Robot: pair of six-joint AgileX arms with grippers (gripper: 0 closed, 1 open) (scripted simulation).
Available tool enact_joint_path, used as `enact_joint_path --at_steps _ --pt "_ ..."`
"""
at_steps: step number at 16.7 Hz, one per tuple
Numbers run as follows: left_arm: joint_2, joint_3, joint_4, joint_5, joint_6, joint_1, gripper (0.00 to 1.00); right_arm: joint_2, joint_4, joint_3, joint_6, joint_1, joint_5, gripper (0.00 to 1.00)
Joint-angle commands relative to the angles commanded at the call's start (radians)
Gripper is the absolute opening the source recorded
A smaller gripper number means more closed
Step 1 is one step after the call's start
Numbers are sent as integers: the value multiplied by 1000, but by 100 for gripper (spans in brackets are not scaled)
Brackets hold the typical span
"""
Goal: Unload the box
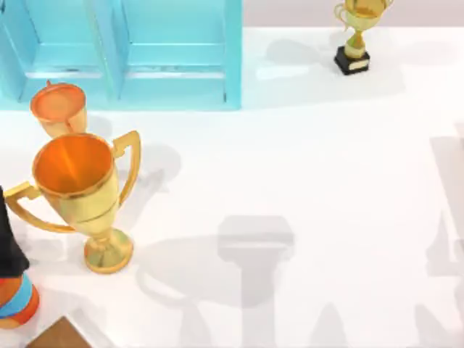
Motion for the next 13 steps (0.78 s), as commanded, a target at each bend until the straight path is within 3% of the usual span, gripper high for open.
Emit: enact_joint_path --at_steps 7,13 --pt "0 0 0 0 0 0 100 161 -159 126 -69 -62 2 100" --pt "0 0 0 0 0 0 100 694 -578 544 -274 -225 1 100"
